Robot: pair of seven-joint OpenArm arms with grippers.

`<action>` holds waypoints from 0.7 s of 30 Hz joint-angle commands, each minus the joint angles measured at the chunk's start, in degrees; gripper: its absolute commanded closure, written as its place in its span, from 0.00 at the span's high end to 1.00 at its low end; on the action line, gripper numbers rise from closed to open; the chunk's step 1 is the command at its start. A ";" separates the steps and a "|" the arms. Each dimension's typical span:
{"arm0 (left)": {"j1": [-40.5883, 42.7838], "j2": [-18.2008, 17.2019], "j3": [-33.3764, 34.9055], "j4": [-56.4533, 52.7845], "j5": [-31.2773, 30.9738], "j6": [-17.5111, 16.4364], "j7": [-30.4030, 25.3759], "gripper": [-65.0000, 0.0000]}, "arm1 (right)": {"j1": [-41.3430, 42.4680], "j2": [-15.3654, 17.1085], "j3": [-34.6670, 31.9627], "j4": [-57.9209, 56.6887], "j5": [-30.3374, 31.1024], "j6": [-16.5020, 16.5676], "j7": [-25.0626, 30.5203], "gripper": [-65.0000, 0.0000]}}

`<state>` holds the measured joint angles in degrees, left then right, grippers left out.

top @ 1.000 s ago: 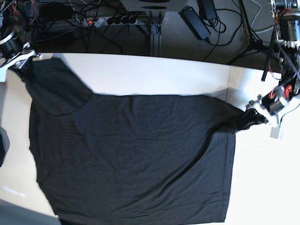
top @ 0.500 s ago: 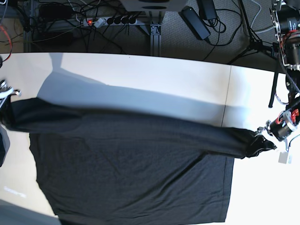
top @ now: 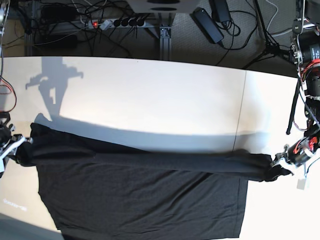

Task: Fold the T-shirt properly
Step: 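Lift both held corners and pull them across the shirt body, then lower the held edge onto the shirt, folding it over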

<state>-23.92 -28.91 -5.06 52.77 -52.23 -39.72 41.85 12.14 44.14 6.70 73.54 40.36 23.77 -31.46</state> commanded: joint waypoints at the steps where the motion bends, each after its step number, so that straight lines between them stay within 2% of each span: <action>1: -2.60 -1.09 0.81 0.61 0.15 -0.28 -2.58 0.00 | 3.65 1.70 -1.01 -0.59 0.11 2.21 1.66 0.00; 4: -4.02 -1.09 3.52 0.39 2.21 -0.28 -5.97 0.00 | 9.77 1.60 -5.53 -4.98 -0.50 2.21 1.66 0.00; 8: -5.51 -1.09 4.96 -1.01 3.82 -0.28 -6.58 0.00 | 16.22 0.46 -9.16 -9.86 -2.12 2.21 1.64 0.00; 16: -9.07 -0.48 5.07 -9.75 4.11 -0.28 -9.84 0.00 | 25.03 -5.49 -12.04 -17.27 -7.06 2.21 2.27 0.00; 21: -10.54 0.63 5.11 -12.44 5.44 -0.28 -12.04 0.00 | 27.21 -8.83 -12.04 -21.59 -13.51 2.21 6.03 0.00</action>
<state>-32.45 -27.46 0.32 39.62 -45.98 -39.72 31.20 37.17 34.37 -5.87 51.27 26.48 23.79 -27.03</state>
